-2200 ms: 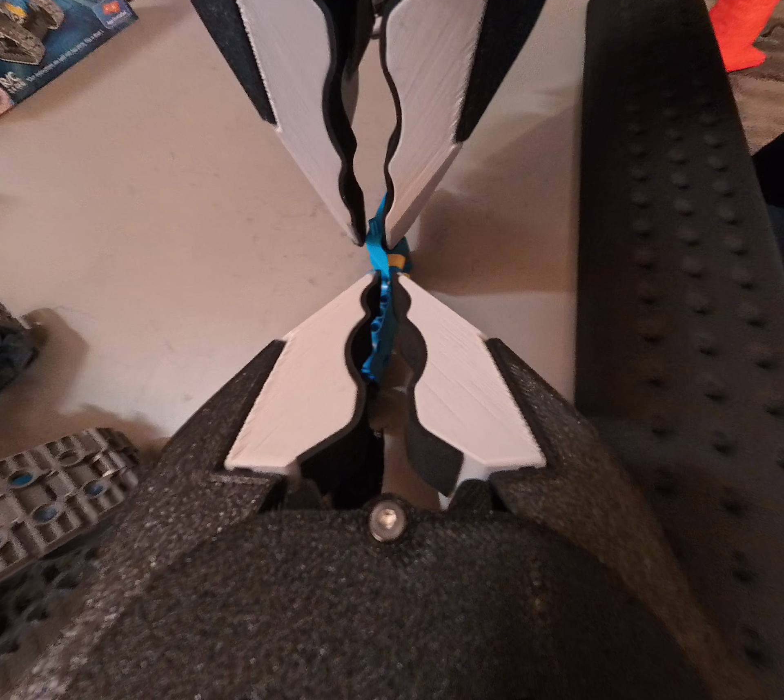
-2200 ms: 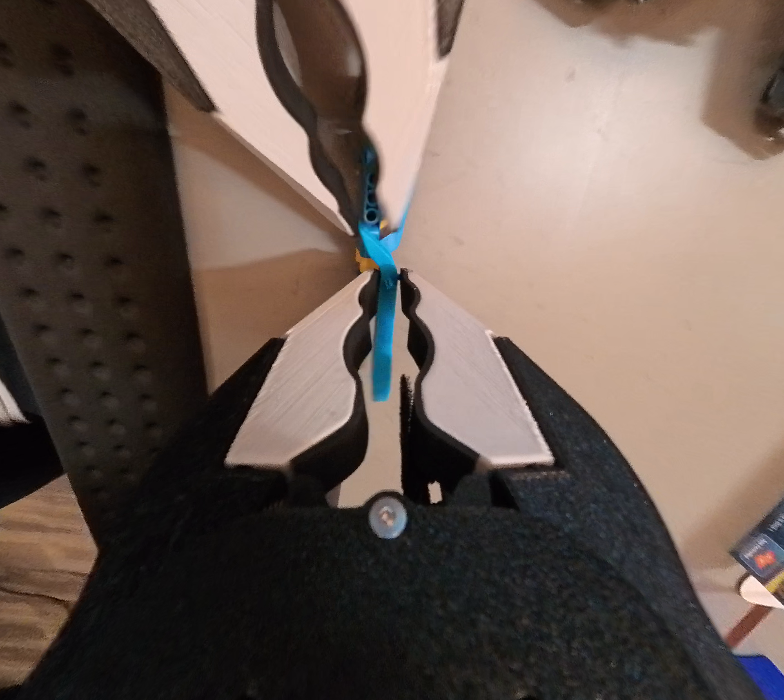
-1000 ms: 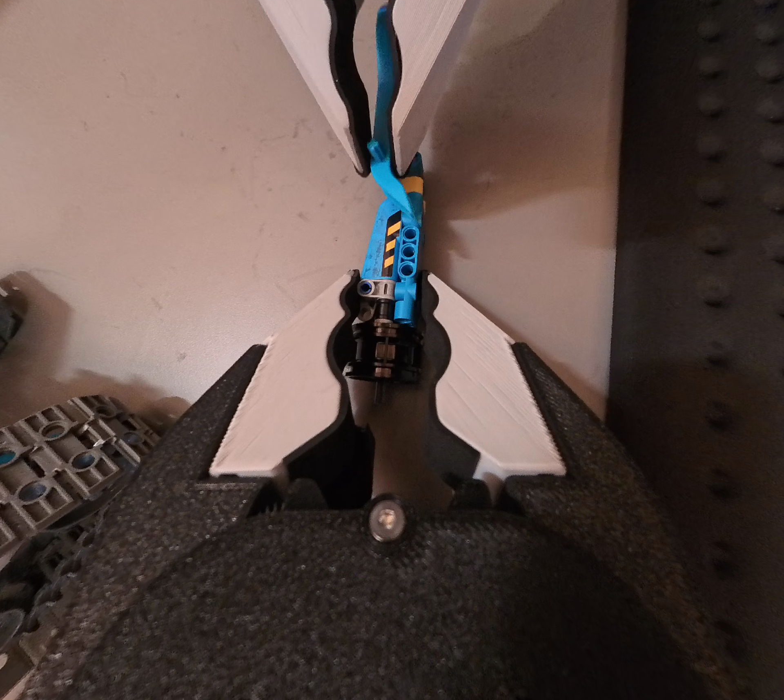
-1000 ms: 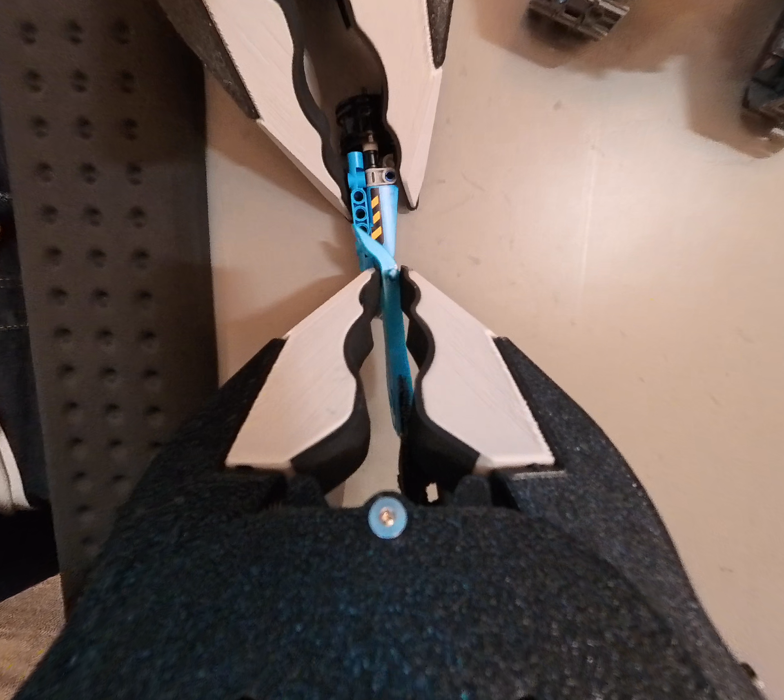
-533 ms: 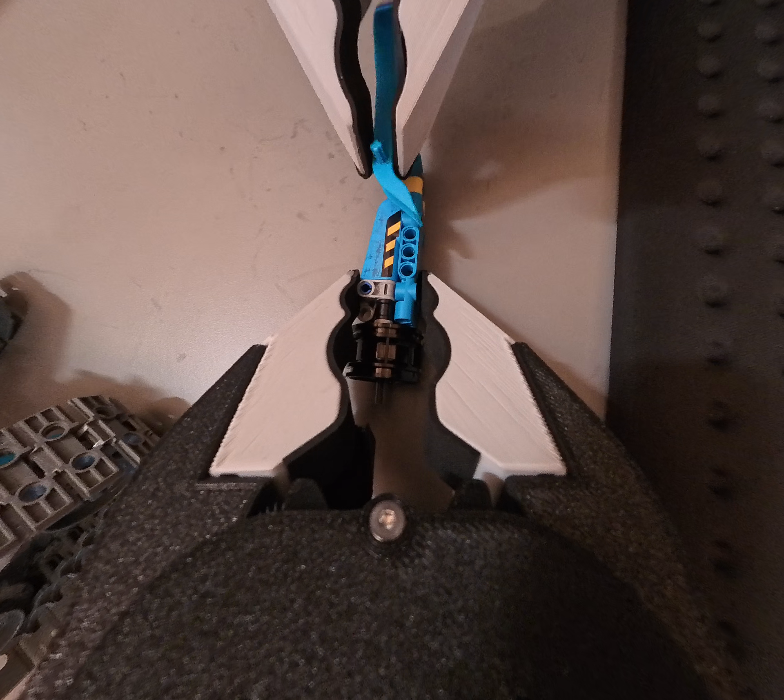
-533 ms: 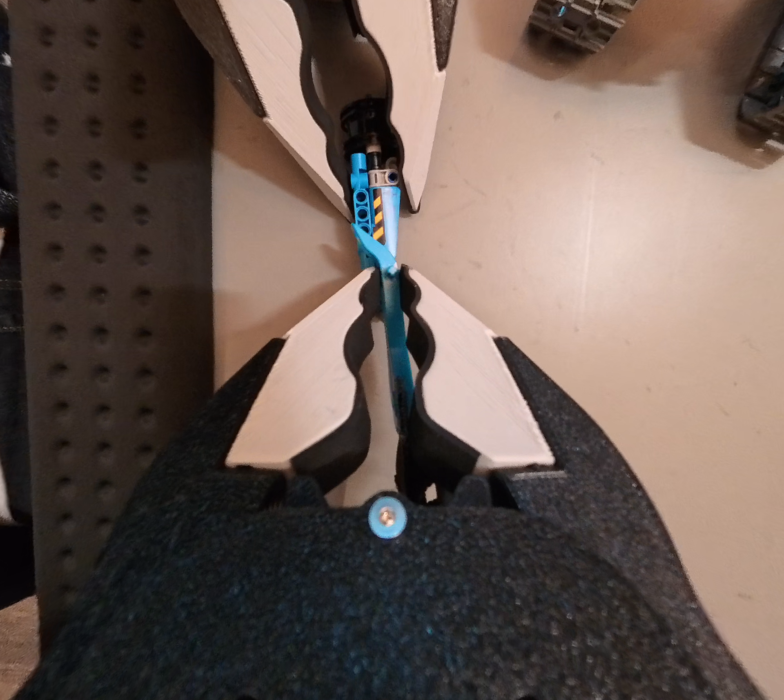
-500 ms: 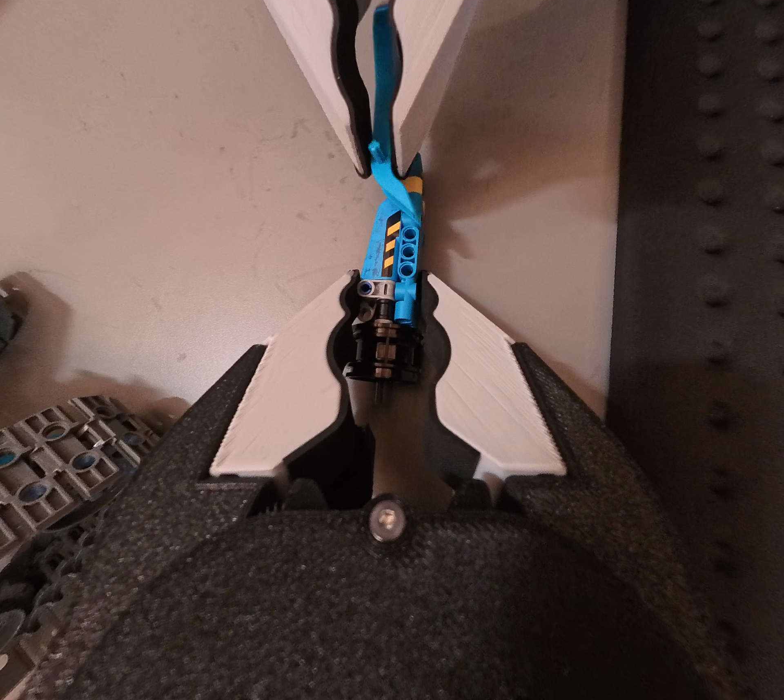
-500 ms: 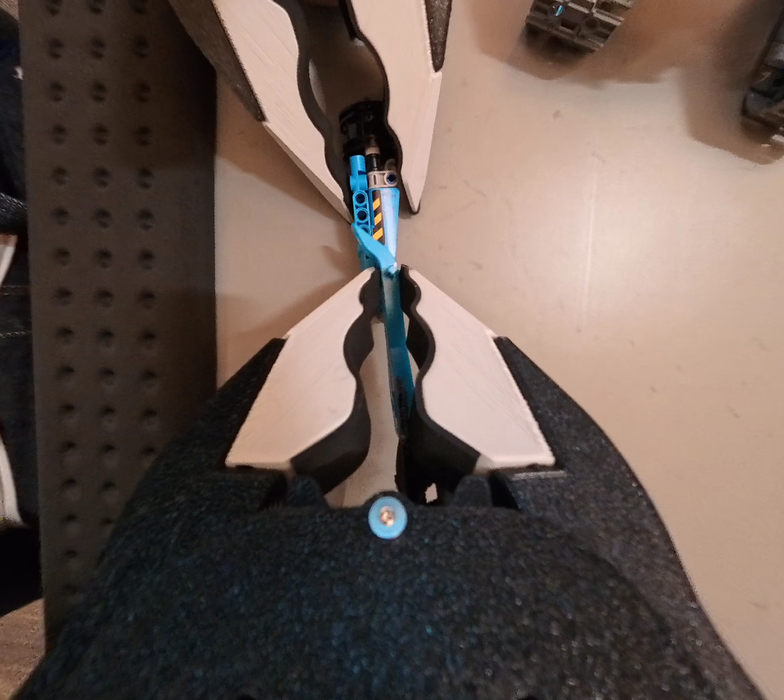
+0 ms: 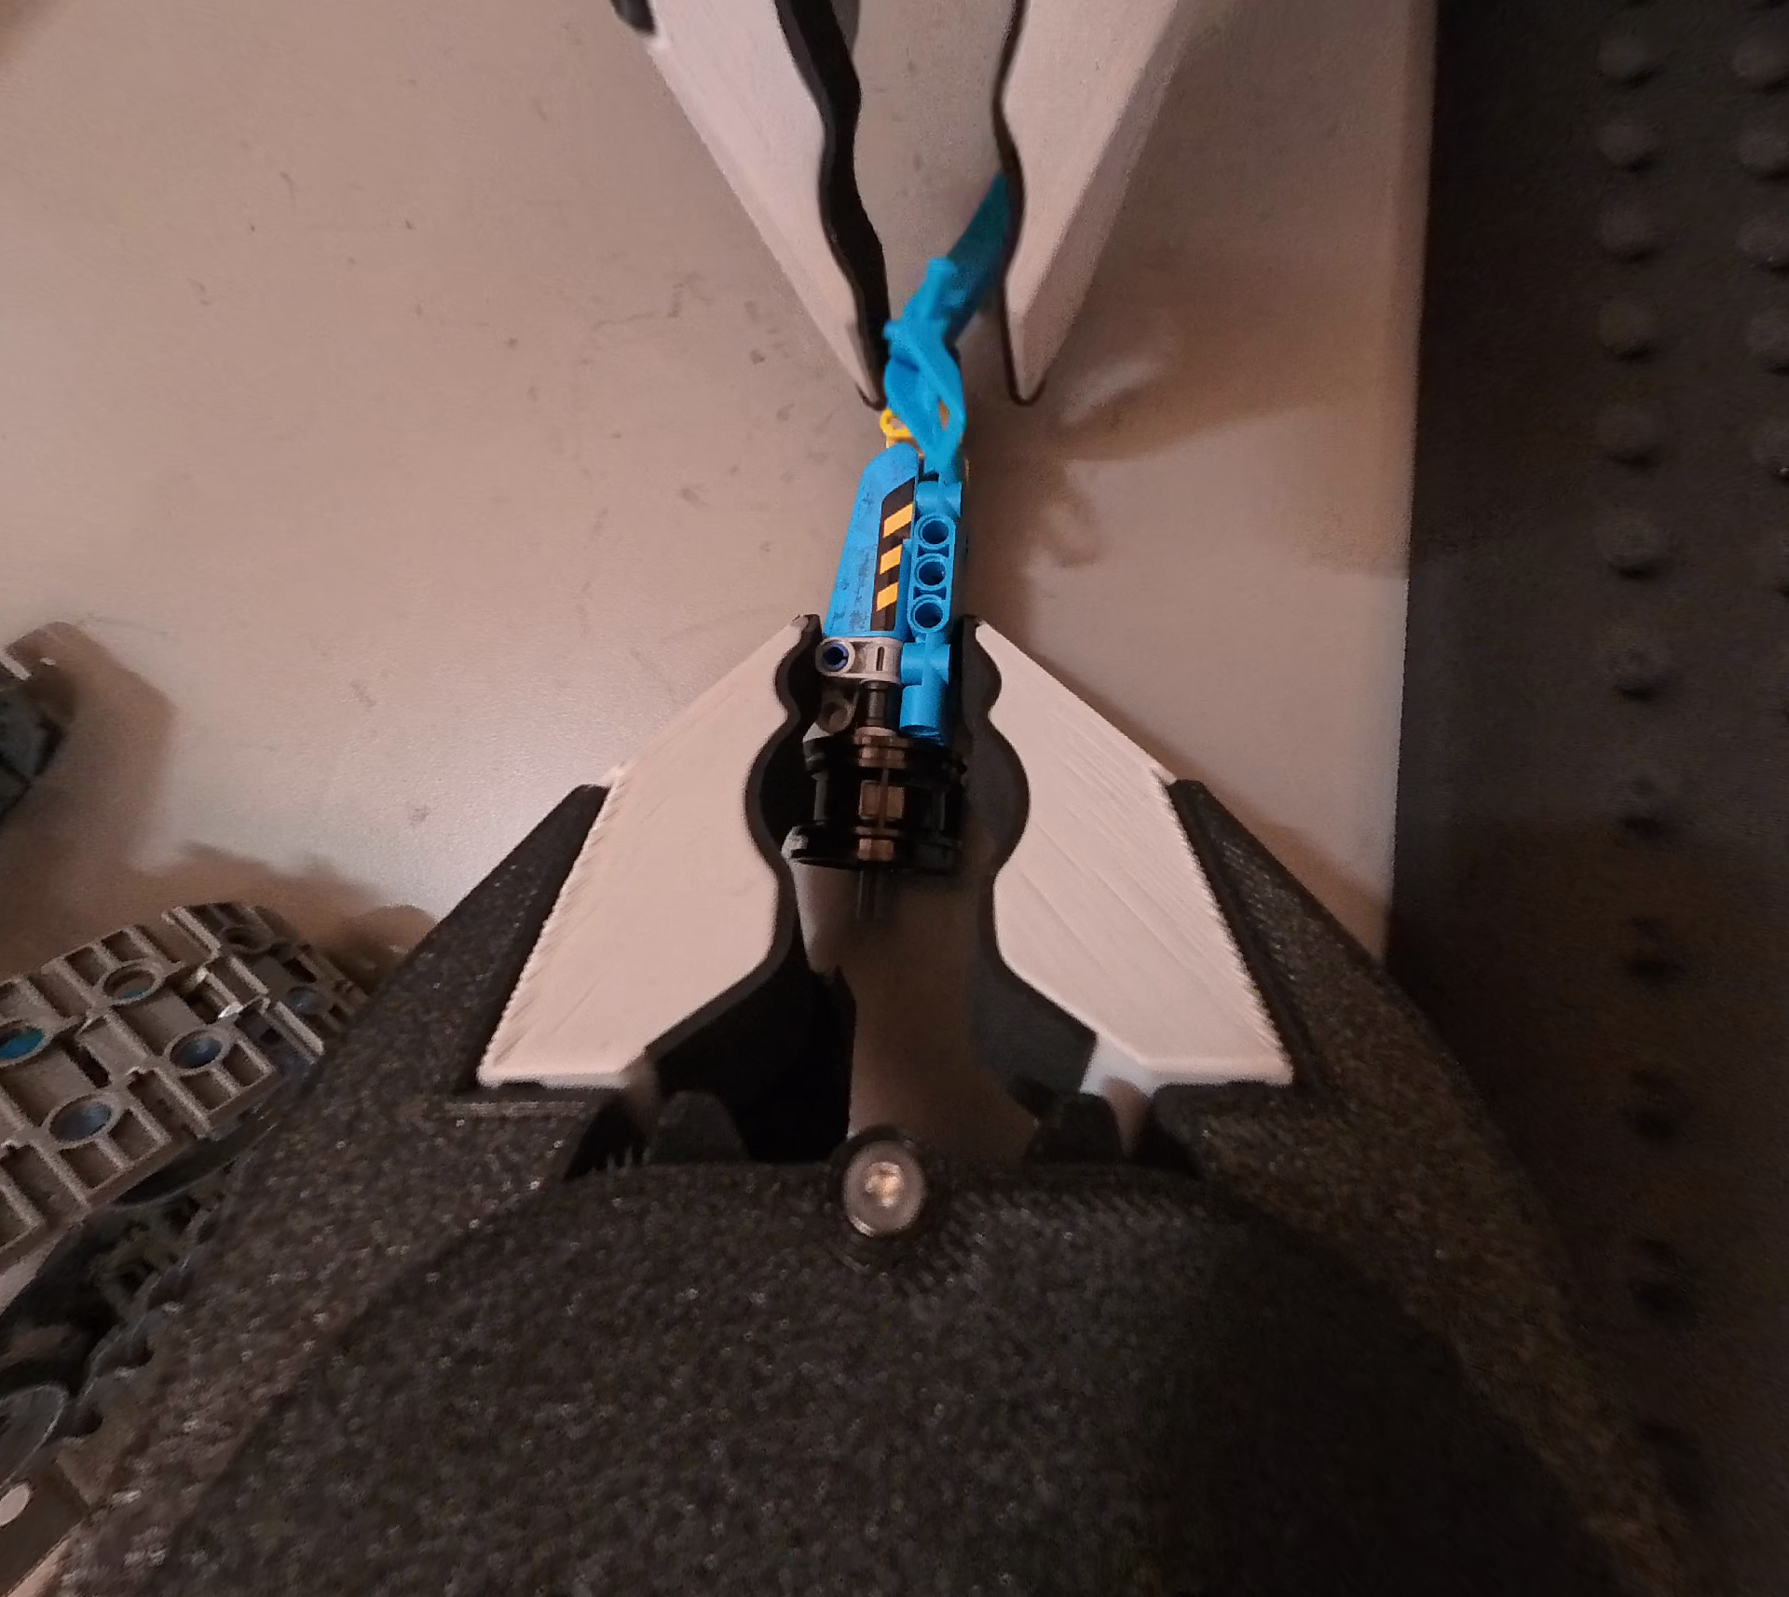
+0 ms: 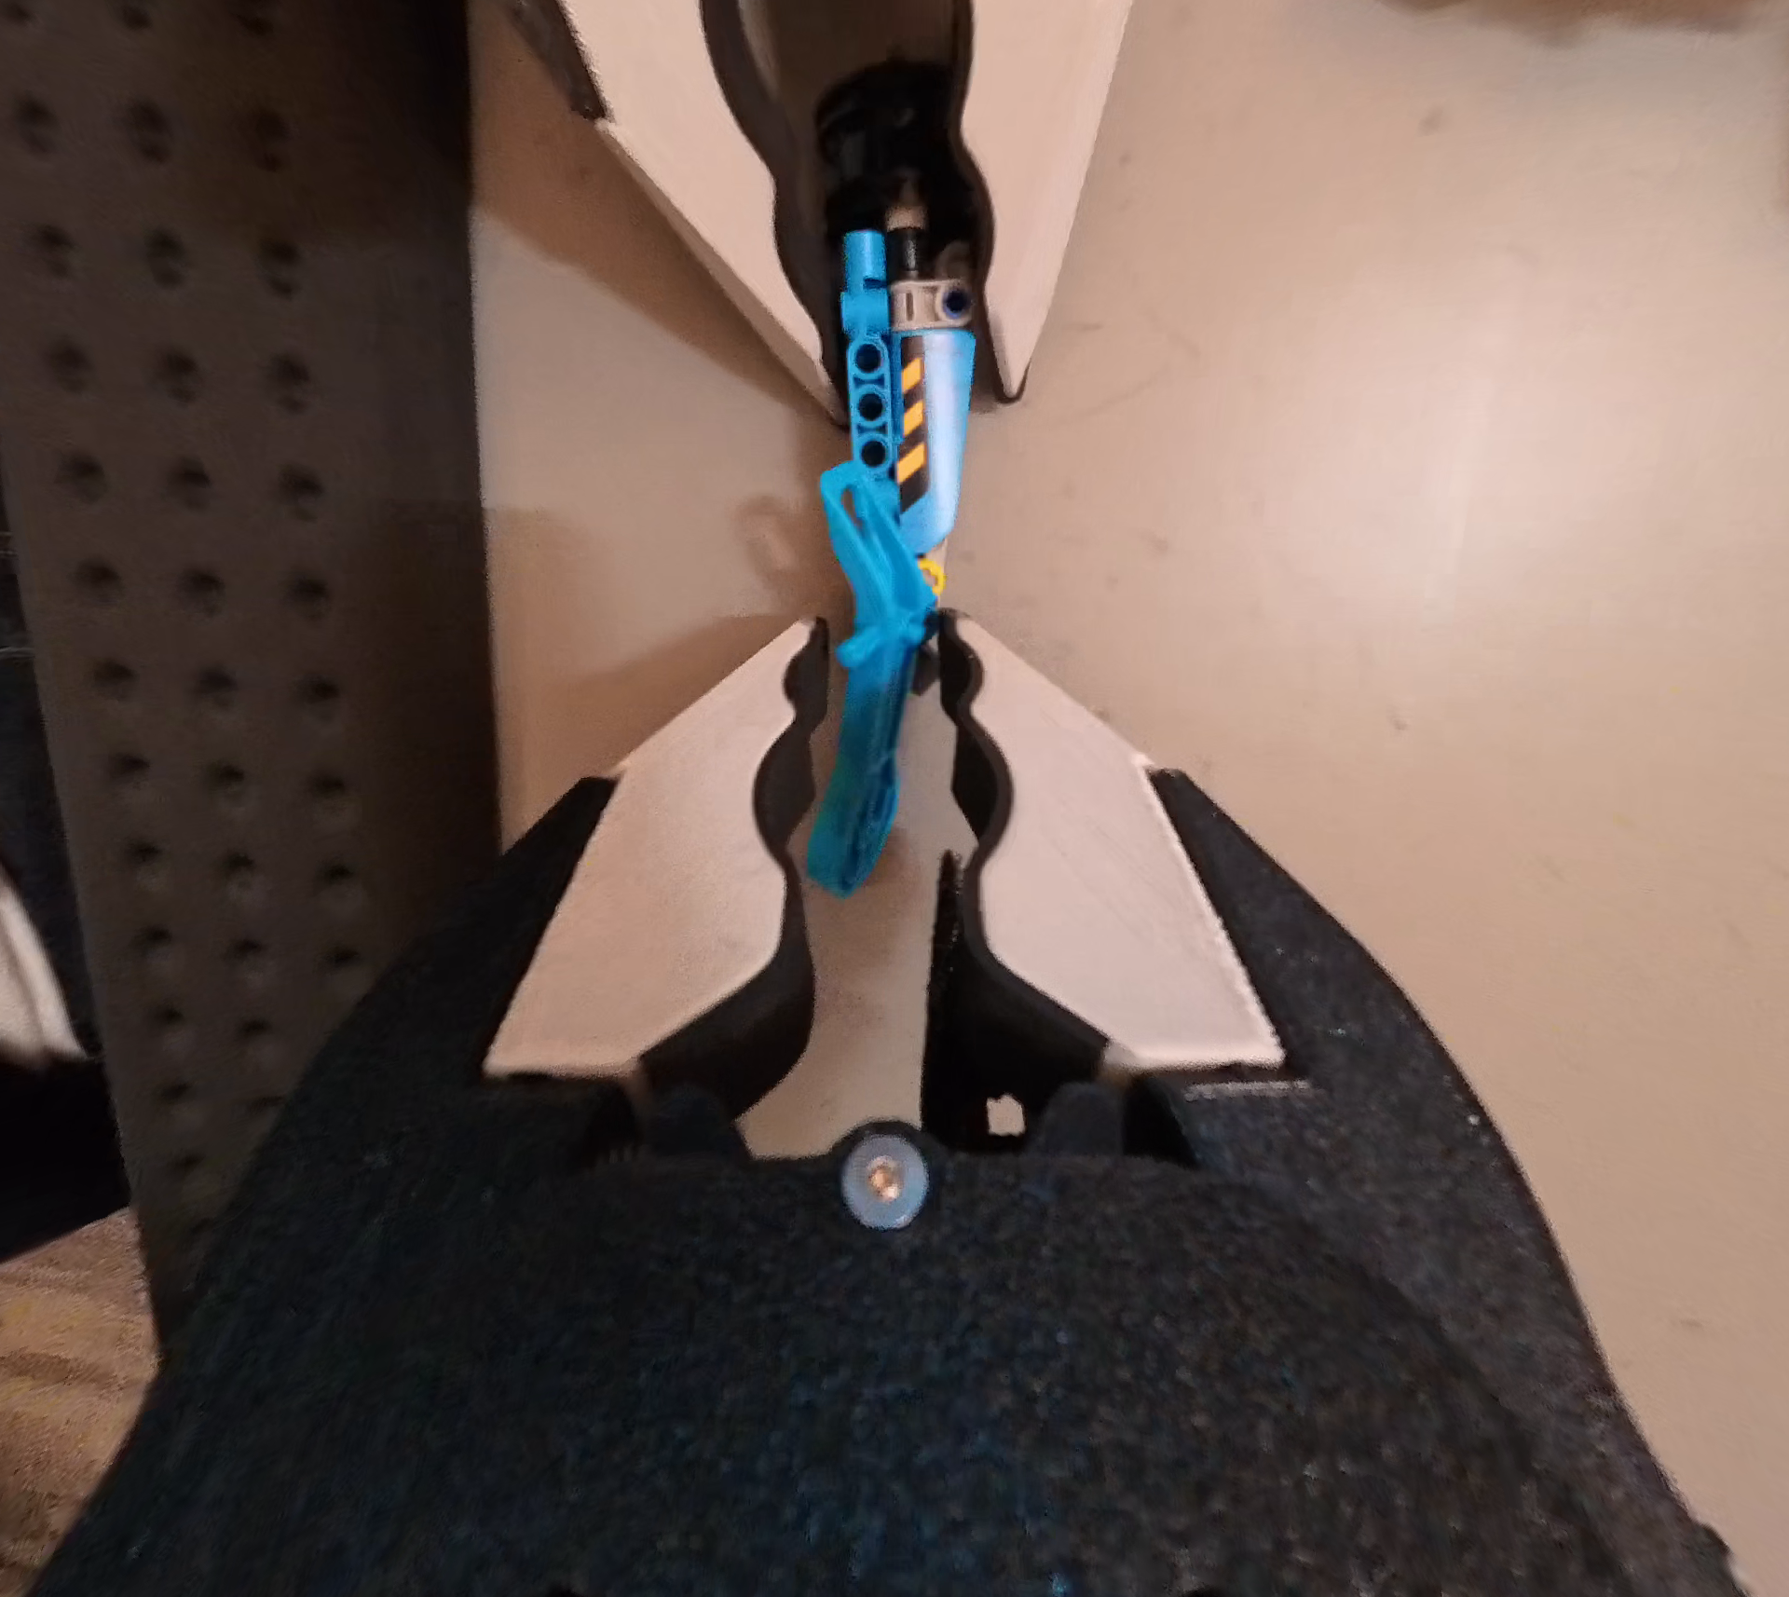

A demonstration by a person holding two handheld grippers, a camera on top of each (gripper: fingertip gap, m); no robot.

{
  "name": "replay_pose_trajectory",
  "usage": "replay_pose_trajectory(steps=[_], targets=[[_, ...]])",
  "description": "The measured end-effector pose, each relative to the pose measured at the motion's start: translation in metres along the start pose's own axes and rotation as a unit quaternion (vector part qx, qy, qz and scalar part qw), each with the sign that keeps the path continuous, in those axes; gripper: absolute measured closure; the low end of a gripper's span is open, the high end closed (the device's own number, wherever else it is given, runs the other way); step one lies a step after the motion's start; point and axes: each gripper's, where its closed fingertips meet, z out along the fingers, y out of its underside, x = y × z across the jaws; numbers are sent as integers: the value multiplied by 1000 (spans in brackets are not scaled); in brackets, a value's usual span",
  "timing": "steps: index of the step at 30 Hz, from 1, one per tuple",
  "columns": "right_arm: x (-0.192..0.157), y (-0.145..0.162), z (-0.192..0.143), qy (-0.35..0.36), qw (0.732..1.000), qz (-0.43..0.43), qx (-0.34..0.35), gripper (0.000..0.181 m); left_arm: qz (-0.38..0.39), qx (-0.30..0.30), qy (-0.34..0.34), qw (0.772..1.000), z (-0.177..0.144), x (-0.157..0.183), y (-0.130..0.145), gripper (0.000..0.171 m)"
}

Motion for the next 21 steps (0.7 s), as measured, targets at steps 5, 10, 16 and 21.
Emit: replay_pose_trajectory(steps=[5,10,16,21], targets=[[5,-1,9,32,999,-14,-7,166,2,0,-1,1000,0,0,0,145],[6,-6,10,53,998,-34,0,167,9,1,-8,1000,0,0,0,145],[8,-8,5,85,993,-79,-6,170,3,-1,-24,1000,0,-1,0,145],[0,-7,0,34,997,-41,64,170,3,8,-3,1000,0,7,-3,145]])
